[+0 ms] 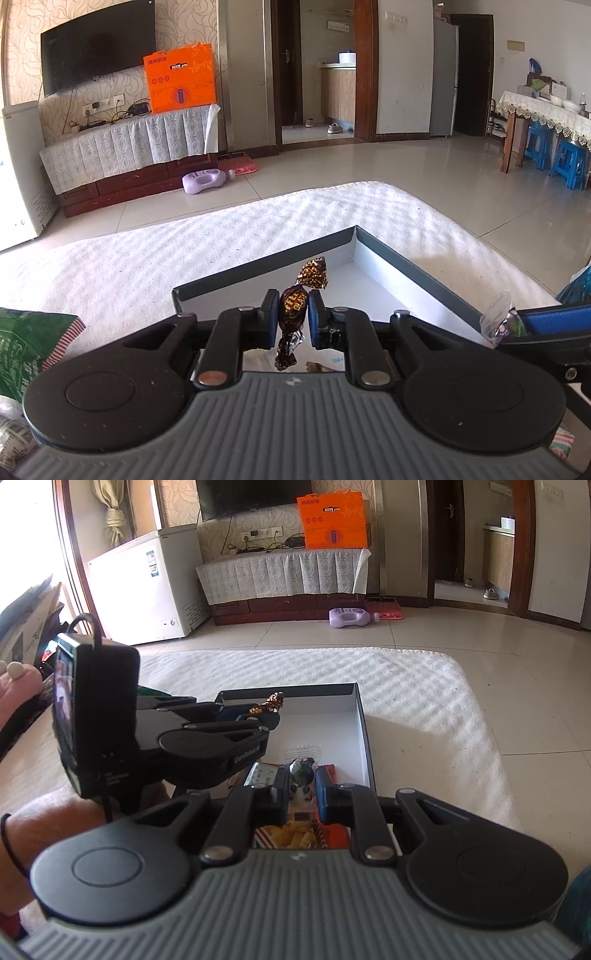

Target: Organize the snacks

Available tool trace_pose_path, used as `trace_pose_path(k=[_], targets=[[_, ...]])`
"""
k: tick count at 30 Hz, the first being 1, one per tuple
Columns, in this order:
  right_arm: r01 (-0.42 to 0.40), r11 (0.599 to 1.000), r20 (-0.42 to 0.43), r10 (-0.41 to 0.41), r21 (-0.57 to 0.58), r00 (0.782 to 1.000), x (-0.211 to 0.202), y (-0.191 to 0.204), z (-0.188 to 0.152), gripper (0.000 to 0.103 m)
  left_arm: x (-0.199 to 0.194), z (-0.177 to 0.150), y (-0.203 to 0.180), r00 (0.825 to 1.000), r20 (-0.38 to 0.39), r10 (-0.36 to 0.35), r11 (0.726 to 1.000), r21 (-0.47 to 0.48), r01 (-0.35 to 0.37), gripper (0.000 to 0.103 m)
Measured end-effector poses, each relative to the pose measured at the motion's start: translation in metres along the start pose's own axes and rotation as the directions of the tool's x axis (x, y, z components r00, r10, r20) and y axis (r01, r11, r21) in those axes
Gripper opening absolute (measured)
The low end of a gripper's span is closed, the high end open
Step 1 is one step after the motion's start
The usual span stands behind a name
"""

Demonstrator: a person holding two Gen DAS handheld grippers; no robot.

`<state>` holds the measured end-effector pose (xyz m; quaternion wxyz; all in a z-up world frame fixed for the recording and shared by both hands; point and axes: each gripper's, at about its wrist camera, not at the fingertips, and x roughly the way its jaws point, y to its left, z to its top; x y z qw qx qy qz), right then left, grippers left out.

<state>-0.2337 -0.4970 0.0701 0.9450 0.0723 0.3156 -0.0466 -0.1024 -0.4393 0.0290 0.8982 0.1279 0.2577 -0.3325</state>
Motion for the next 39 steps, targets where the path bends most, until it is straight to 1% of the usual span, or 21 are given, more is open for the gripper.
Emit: trace_pose_path(k=[1,2,3,4,5,6,10,13,15,21,25,29,31,35,39], targets=[[-0.002,1.000,-0.001,0.002,-0.002,1.000,0.000,0.001,0.000,0.018,-0.001,0.000,0.001,1.000,-0.002,0.000,1.000,0.000,0.000,0.021],[-0.004,1.000,-0.002,0.004,-0.004,1.000,0.001,0.001,0.000,0.018,-0.001,-0.001,0.001,1.000,-0.002,0.000,1.000,-0.001,0.000,0.025],[-0.006,1.000,-0.003,0.006,-0.005,1.000,0.001,0.001,0.000,0.018,-0.001,-0.001,0.001,1.000,-0.002,0.002,1.000,0.000,-0.002,0.032],[-0.006,1.000,-0.003,0.006,-0.005,1.000,0.002,0.001,0.000,0.018,-0.003,-0.001,0.002,1.000,-0.002,0.007,1.000,0.003,-0.007,0.036],[-0.007,1.000,-0.003,0.007,-0.005,1.000,0.001,0.001,0.000,0.018,-0.003,-0.001,0.002,1.000,0.003,0.011,1.000,0.004,-0.011,0.044],[-0.008,1.000,-0.003,0.008,-0.005,1.000,0.001,0.001,0.001,0.018,-0.005,-0.001,0.002,1.000,0.007,0.015,1.000,0.007,-0.015,0.049],[-0.011,1.000,-0.002,0.011,-0.004,1.000,0.000,0.002,0.001,0.018,-0.010,0.000,0.002,1.000,0.015,0.022,1.000,0.019,-0.022,0.053],[-0.018,1.000,-0.003,0.018,-0.006,1.000,0.001,0.003,0.002,0.018,-0.019,0.000,0.001,0.999,0.026,0.026,0.999,0.027,-0.027,0.058],[-0.023,1.000,-0.003,0.023,-0.007,1.000,0.002,0.003,0.001,0.018,-0.025,-0.002,-0.001,0.999,0.034,0.031,0.999,0.039,-0.033,0.063],[-0.037,0.999,-0.007,0.037,0.003,0.999,0.004,0.003,-0.001,0.018,-0.058,-0.017,-0.006,0.999,0.041,0.034,0.997,0.072,-0.037,0.068],[-0.042,0.999,-0.010,0.043,0.025,0.999,0.006,0.001,-0.003,0.018,-0.084,-0.024,-0.012,0.997,0.056,0.060,0.995,0.074,-0.064,0.069],[-0.056,0.998,-0.004,0.056,0.035,0.998,0.006,0.003,-0.003,0.018,-0.108,-0.040,-0.010,0.998,0.044,0.044,0.998,0.040,-0.046,0.073],[-0.066,0.997,-0.006,0.066,0.030,0.998,0.007,0.006,-0.003,0.018,-0.119,-0.046,-0.011,0.999,0.031,0.039,0.999,0.028,-0.040,0.074],[-0.079,0.997,-0.017,0.079,0.009,0.997,0.008,0.015,-0.005,0.018,-0.139,-0.058,-0.020,0.999,0.033,0.038,0.999,0.034,-0.039,0.075],[-0.081,0.997,-0.019,0.081,-0.002,0.997,0.008,0.021,-0.005,0.018,-0.145,-0.063,-0.024,0.999,0.041,0.028,0.998,0.046,-0.030,0.075]])
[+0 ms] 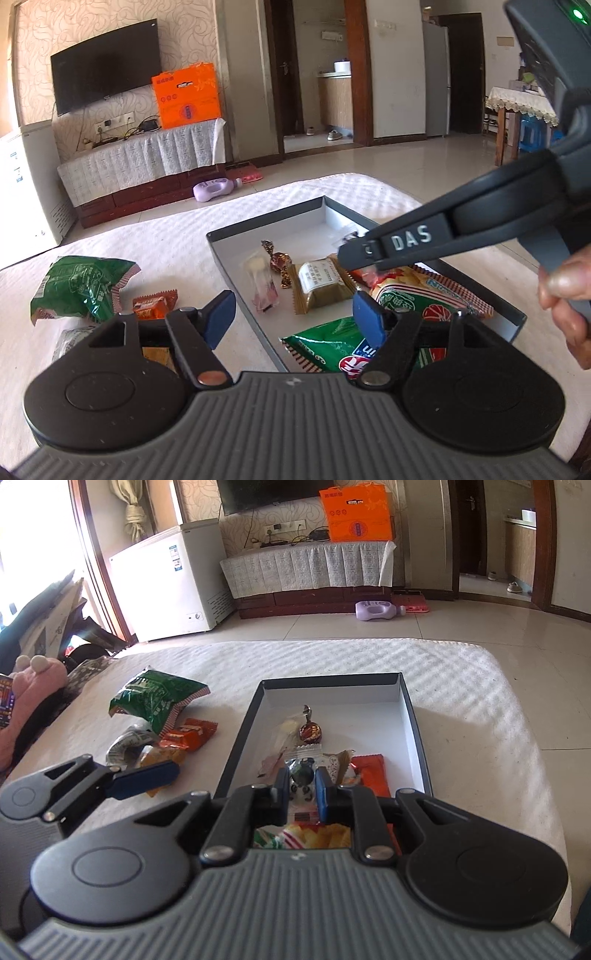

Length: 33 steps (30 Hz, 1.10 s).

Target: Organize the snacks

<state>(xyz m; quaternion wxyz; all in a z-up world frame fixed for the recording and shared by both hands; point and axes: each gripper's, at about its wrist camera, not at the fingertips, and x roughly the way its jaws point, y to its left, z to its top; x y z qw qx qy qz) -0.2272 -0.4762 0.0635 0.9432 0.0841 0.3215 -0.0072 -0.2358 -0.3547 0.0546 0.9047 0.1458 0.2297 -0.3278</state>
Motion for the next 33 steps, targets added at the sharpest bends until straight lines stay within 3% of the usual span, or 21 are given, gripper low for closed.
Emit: trace_pose_path(k=[13,33], targets=[[0.006,1.000,0.010,-0.006,0.002,1.000,0.012,0.004,0.013,0.018,0.000,-0.009,-0.005,1.000,0.017,0.000,0.999,0.046,-0.001,0.082],[0.047,0.999,-0.032,-0.047,-0.002,0.998,0.076,0.000,0.039,0.018,0.004,-0.008,-0.001,1.000,0.014,-0.004,0.999,0.053,0.003,0.089]])
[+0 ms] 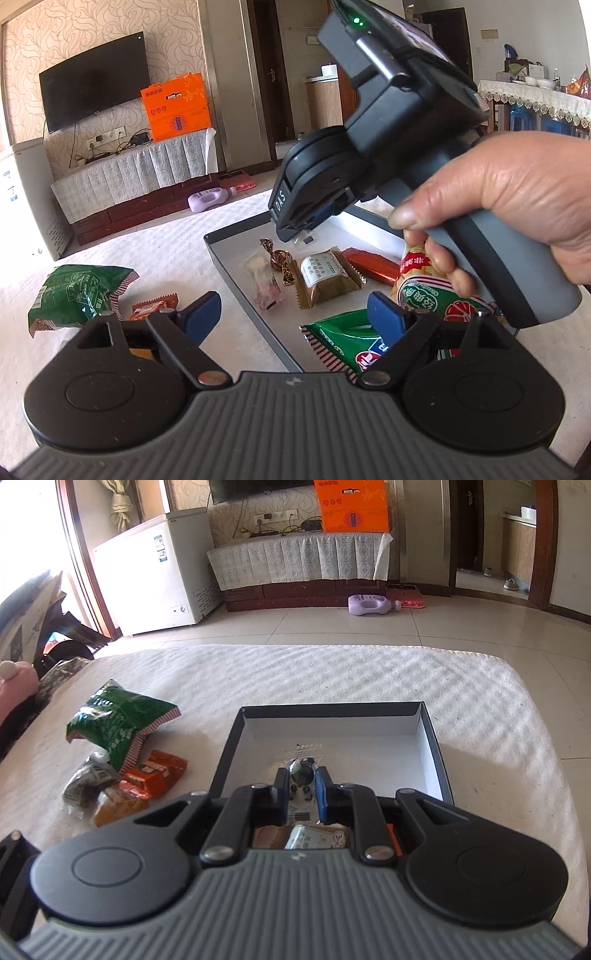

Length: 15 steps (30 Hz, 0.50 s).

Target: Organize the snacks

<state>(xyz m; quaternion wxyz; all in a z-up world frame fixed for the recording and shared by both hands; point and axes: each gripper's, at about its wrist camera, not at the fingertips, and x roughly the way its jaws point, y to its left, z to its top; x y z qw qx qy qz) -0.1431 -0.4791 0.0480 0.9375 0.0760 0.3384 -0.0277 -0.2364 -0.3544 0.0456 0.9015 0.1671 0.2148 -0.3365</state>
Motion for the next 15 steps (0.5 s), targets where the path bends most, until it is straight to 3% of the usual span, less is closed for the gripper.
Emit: trace_pose_path(k=[15], targets=[[0.012,1.000,0.016,-0.012,0.027,1.000,-0.0048,-0.0041,-0.0001,0.019,0.0026,-0.0021,0.0024,1.000,-0.005,0.002,1.000,-0.014,-0.002,0.090]])
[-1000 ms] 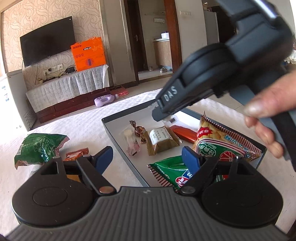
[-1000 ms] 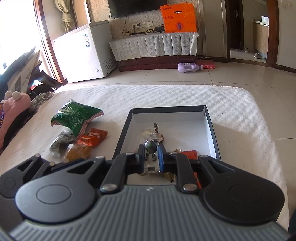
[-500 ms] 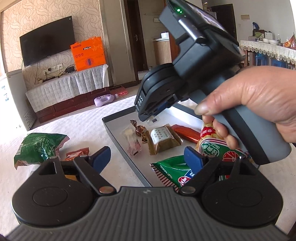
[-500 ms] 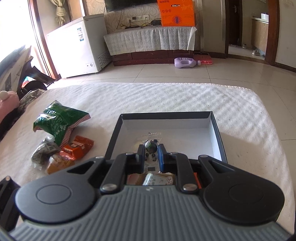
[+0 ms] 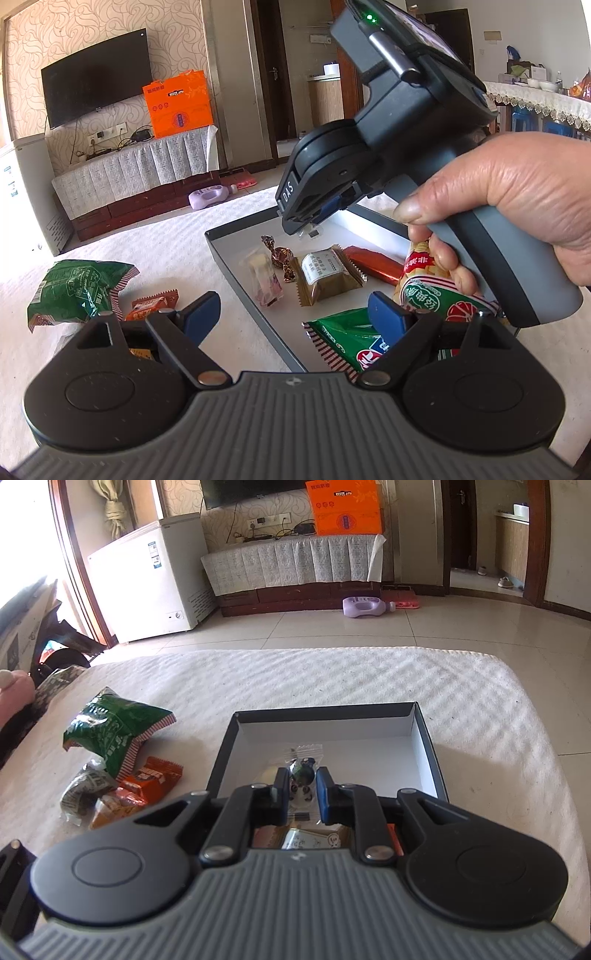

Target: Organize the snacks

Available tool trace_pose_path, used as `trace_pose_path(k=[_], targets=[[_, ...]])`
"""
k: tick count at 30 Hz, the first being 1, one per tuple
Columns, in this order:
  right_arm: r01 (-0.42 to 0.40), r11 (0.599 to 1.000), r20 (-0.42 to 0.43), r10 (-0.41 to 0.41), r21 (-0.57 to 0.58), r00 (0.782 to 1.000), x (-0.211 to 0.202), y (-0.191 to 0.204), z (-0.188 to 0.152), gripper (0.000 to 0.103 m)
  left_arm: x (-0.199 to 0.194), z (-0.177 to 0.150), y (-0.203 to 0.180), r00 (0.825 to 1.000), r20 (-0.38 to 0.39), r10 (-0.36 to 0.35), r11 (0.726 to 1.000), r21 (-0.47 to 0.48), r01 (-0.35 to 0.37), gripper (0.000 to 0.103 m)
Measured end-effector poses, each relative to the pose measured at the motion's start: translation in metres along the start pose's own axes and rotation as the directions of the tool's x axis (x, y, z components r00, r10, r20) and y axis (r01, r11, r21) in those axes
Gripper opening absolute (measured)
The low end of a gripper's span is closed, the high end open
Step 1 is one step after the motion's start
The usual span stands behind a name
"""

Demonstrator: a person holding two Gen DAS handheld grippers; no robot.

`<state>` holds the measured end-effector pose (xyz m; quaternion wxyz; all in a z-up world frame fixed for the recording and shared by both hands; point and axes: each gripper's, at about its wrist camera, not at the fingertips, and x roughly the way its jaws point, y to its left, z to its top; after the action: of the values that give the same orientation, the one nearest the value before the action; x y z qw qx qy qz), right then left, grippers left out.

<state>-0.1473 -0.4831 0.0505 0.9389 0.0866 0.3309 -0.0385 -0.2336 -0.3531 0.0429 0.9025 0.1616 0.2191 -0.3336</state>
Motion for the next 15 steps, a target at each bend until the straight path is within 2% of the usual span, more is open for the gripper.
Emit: trace_pose_path(k=[6,11,15], targets=[[0.009,1.000,0.009,-0.009,0.019,1.000,-0.0015,-0.0039,0.0001,0.020,0.0005,-0.0009,0.0004,1.000,0.000,0.000,1.000,0.002,0.000,0.090],[0.009,0.999,0.019,-0.010,0.035,1.000,-0.0035,-0.0063,-0.0001,0.027,0.0006,-0.0008,0.0000,1.000,0.001,0.001,1.000,0.004,-0.001,0.090],[0.006,0.999,0.018,-0.007,0.038,1.000,-0.0041,-0.0072,-0.0005,0.028,0.0009,-0.0010,0.0001,1.000,0.000,0.002,1.000,0.005,-0.002,0.090]])
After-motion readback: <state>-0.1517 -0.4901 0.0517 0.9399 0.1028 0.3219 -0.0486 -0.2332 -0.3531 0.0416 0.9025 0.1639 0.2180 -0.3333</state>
